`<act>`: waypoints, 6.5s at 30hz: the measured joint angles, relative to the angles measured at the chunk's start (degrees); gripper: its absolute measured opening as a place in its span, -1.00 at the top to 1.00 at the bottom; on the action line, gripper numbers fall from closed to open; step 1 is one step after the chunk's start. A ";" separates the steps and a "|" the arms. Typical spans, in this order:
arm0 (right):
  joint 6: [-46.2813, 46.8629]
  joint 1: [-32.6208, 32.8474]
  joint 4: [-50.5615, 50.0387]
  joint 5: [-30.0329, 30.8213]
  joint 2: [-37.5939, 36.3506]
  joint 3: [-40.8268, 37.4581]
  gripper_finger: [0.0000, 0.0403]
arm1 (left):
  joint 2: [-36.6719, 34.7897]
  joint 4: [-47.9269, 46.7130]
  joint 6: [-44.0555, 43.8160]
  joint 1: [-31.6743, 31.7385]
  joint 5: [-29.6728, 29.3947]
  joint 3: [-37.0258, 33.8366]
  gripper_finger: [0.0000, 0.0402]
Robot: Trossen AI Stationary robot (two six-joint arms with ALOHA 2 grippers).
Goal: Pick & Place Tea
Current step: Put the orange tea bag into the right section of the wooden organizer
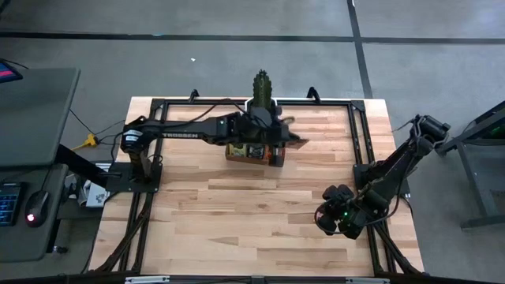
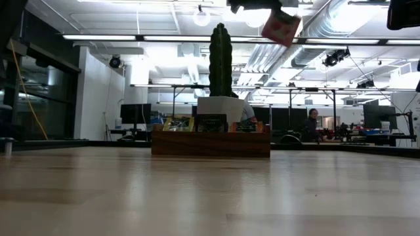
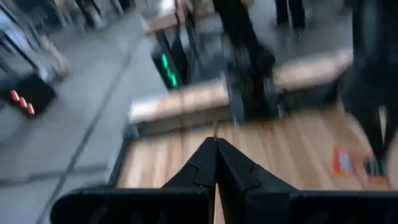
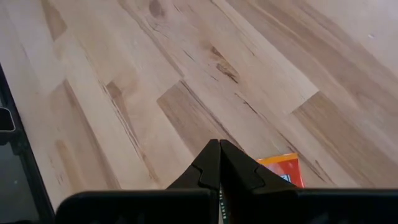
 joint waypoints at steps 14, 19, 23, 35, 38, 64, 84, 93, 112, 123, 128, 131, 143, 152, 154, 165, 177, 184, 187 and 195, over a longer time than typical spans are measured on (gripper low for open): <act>-4.17 0.00 0.42 0.18 0.00 0.00 1.00 | -4.22 30.24 -9.63 5.43 6.53 -23.00 1.00; -4.58 0.00 0.52 0.19 0.00 0.00 1.00 | -3.91 38.92 -13.56 6.90 6.54 -30.50 1.00; -4.58 -0.02 0.33 0.02 0.00 0.00 1.00 | -4.06 44.70 -16.05 6.89 5.78 -35.36 1.00; -4.58 -0.01 0.29 -0.36 0.00 0.00 1.00 | -3.94 52.78 -21.51 6.86 3.18 -47.04 1.00; -4.58 -0.04 0.29 -0.30 0.00 0.00 1.00 | -2.75 53.31 -21.53 6.86 4.08 -46.54 1.00; -4.54 -0.04 0.76 -0.31 0.00 0.00 1.00 | 2.73 43.74 -24.21 7.21 1.59 -43.46 1.00; -3.83 -0.15 -0.09 -2.06 0.00 0.00 1.00 | 2.73 48.38 -24.01 8.00 2.27 -43.46 0.14; 2.30 2.62 -5.70 -11.85 -0.13 0.02 1.00 | -2.16 49.81 -25.08 6.96 11.18 -43.45 0.27; 19.06 2.72 4.90 -16.42 0.42 -9.12 1.00 | -2.77 46.71 -31.06 -11.16 6.79 -43.44 0.99; 18.24 -2.32 8.22 -18.87 0.42 -12.18 1.00 | -2.77 39.02 -33.29 -17.93 -0.43 -43.44 1.00; 20.96 -2.83 13.41 -20.73 0.42 -14.79 1.00 | -2.80 35.64 -35.58 -19.30 -1.18 -43.44 1.00; 23.16 -2.84 16.05 -21.70 0.42 -15.89 1.00 | -2.77 33.34 -38.07 -19.22 -0.23 -43.44 1.00; 18.39 -11.77 34.19 -18.00 7.78 -16.56 1.00 | -2.80 27.25 -42.19 -19.19 2.34 -43.44 1.00; 13.29 -18.54 57.51 -14.34 23.95 -13.73 1.00 | -2.78 23.37 -49.73 -19.19 0.42 -43.44 1.00; 10.84 -19.68 55.59 -12.84 24.89 -11.73 1.00 | -2.80 21.19 -52.45 -19.19 -0.44 -43.44 1.00; -9.63 -28.45 52.44 -13.43 25.42 -6.37 1.00 | -1.88 16.49 -58.99 -20.61 -2.18 -43.53 0.87; -17.89 -31.34 54.13 -16.60 25.33 -6.29 1.00 | -1.63 16.21 -69.66 -19.70 -9.93 -43.46 0.30; -19.99 -31.34 54.10 -17.42 25.29 -6.27 1.00 | 3.90 24.35 -75.76 -17.83 -6.47 -43.24 0.18; -20.85 -31.34 53.96 -17.99 25.28 -6.27 1.00 | 5.94 26.84 -76.99 -17.55 -6.35 -43.31 0.18; -23.17 -31.33 52.83 -21.16 25.08 -6.25 1.00 | 6.69 28.57 -79.72 -17.18 -6.71 -43.24 0.17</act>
